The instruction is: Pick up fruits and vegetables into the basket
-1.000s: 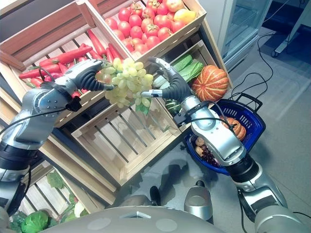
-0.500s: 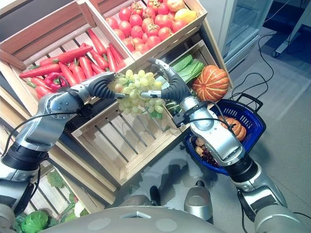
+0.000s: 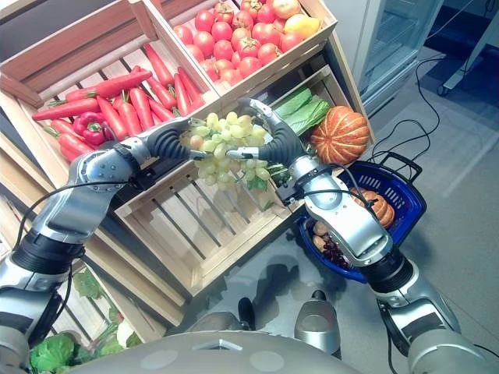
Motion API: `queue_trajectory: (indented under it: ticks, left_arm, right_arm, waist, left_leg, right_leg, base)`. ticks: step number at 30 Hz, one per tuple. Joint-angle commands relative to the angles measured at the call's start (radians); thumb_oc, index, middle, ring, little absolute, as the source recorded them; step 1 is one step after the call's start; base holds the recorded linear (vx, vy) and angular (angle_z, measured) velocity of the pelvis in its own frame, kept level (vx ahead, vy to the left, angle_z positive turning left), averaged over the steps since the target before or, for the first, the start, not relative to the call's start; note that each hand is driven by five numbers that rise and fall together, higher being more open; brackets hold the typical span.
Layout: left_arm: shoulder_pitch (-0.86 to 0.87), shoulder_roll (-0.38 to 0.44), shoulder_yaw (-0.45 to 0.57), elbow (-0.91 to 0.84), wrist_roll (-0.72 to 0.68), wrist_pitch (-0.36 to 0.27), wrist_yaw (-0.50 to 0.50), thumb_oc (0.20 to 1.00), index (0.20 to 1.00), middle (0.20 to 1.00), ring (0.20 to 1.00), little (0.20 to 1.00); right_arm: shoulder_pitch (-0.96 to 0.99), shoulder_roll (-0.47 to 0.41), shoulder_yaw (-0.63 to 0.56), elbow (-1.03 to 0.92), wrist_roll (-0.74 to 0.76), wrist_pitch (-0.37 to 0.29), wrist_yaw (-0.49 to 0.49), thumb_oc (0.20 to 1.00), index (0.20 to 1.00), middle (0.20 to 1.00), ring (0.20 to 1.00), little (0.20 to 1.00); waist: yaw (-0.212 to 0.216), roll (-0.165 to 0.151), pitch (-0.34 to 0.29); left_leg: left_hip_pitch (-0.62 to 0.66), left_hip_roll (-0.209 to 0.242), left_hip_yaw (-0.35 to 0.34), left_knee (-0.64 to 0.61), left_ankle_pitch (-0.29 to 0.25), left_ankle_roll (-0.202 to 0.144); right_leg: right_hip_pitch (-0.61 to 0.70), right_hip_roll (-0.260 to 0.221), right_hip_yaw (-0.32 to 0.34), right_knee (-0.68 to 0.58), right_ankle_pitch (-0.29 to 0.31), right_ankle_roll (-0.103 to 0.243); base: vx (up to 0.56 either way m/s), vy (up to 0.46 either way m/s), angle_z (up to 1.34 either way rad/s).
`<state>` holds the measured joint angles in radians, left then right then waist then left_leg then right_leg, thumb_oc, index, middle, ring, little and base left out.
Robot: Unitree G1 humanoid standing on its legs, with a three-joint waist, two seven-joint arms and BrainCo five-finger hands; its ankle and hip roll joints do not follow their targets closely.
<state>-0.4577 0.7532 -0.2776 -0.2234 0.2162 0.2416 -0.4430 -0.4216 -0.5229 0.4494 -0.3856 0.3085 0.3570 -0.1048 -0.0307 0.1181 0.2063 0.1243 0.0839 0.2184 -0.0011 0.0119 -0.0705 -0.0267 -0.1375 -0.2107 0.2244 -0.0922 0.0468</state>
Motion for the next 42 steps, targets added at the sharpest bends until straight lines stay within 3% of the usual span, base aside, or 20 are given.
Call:
queue_trajectory:
  ticks: [1,7,17,31,42]
  left_arm:
    - [-0.07,0.045,0.059,-0.086,-0.034,-0.034,0.052,0.2,0.2,0.2,0.2,0.2]
    - [-0.065,0.057,0.06,-0.084,-0.05,-0.054,0.036,0.2,0.2,0.2,0.2,0.2]
    - [-0.109,0.04,0.008,-0.067,-0.078,-0.054,0.012,0.2,0.2,0.2,0.2,0.2]
    - [-0.186,-0.058,-0.089,-0.042,-0.109,-0.03,-0.05,0.2,0.2,0.2,0.2,0.2]
    - [-0.209,-0.114,-0.114,-0.03,-0.178,-0.011,-0.043,0.2,0.2,0.2,0.2,0.2]
  right_arm:
    - [-0.014,0.046,0.025,-0.022,-0.059,0.023,0.052,1.0,1.0,1.0,1.0,1.0]
    - [-0.012,0.017,0.061,0.036,-0.125,0.094,0.113,1.0,1.0,1.0,1.0,1.0]
    - [-0.049,0.041,0.097,0.125,-0.193,0.147,0.077,1.0,1.0,1.0,1.0,1.0]
    - [-0.128,0.161,0.171,0.257,-0.162,0.156,0.002,1.0,1.0,1.0,1.0,1.0]
    - [-0.14,0.222,0.178,0.313,-0.121,0.112,-0.038,1.0,1.0,1.0,1.0,1.0]
  waist:
    - [-0.02,-0.059,-0.021]
    - [-0.018,-0.066,-0.014]
    - [-0.013,-0.073,-0.013]
    - [0.002,-0.076,-0.017]
    - [0.008,-0.081,-0.024]
  left_leg:
    - [-0.014,0.011,-0.005,0.091,-0.07,0.013]
    - [-0.016,0.013,-0.005,0.095,-0.068,0.014]
    - [-0.015,0.012,-0.012,0.098,-0.07,0.017]
    - [-0.015,0.009,-0.023,0.105,-0.074,0.021]
    - [-0.008,0.011,-0.027,0.107,-0.076,0.024]
  right_leg:
    - [0.077,-0.066,0.035,-0.078,0.032,0.091]
    - [0.078,-0.065,0.034,-0.076,0.032,0.088]
    - [0.088,-0.056,0.04,-0.078,0.03,0.083]
    - [0.099,-0.055,0.04,-0.081,0.029,0.078]
    - [0.108,-0.05,0.041,-0.083,0.028,0.074]
  base:
    - [0.0,0.0,0.0]
    - [0.0,0.0,0.0]
    - [0.01,-0.008,0.02]
    - [0.01,0.0,0.02]
    - [0.01,-0.001,0.0]
